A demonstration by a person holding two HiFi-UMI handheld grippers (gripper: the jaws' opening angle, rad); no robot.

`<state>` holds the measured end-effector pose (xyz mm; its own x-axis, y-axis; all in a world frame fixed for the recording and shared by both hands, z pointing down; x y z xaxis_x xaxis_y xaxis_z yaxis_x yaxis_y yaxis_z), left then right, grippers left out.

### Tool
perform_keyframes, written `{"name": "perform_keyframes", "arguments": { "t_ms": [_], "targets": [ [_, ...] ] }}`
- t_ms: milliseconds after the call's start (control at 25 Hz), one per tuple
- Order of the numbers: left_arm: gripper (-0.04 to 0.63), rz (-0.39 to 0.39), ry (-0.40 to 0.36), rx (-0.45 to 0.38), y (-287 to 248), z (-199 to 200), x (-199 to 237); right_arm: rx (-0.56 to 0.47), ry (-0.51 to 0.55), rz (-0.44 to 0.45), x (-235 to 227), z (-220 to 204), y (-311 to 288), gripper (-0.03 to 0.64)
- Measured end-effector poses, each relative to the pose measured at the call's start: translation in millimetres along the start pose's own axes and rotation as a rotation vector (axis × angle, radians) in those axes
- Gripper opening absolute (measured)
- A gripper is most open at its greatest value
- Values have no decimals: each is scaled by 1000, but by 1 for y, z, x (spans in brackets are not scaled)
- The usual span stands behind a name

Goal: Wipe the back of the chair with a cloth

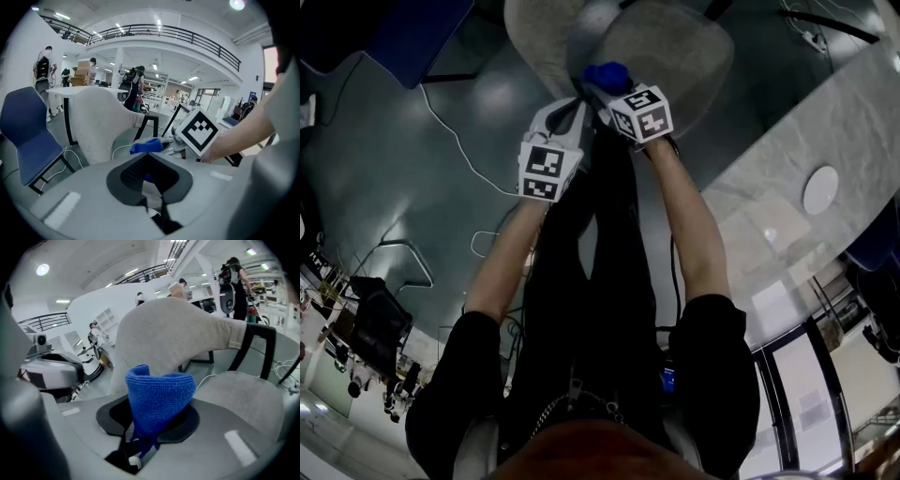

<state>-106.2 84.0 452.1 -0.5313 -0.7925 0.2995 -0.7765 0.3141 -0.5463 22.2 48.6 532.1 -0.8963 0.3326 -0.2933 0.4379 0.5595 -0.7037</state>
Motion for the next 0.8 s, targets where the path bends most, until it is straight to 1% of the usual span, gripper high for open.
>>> {"name": "perform_keyframes", "arguments": {
  "t_ms": [120, 240, 360, 480, 680, 800],
  "targets": [
    [11, -30, -29, -12, -16, 14, 3, -46, -118, -136, -42, 11, -5, 132],
    [11, -52, -49, -20, -37, 24, 7, -97, -195, -228, -84, 27, -11, 132],
    [11, -75, -61, -11, -64, 31, 10, -128, -228, -282, -120, 40, -11, 132],
    [11, -98, -69, -5, -88, 38, 19, -142, -245, -323, -142, 49, -17, 132],
    [11, -108, -59, 9, -123, 48, 35, -129, -279, -403, -177, 50, -33, 132],
    [11, -113, -61, 25, -134, 46, 53, -115, -277, -423, -189, 58, -56, 132]
  ]
}}
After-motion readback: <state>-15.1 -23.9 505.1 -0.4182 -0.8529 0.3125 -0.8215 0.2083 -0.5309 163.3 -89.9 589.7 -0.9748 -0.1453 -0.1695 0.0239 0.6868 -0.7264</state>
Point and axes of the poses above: the fingertips, and each gripper's own axes: y backward along the fingers, x to its left, z out of its top, the point moved 8 cm from there along y, backward along the fingers, and after that the axes turned 11 degrees about -z, right-handed, at the moved point
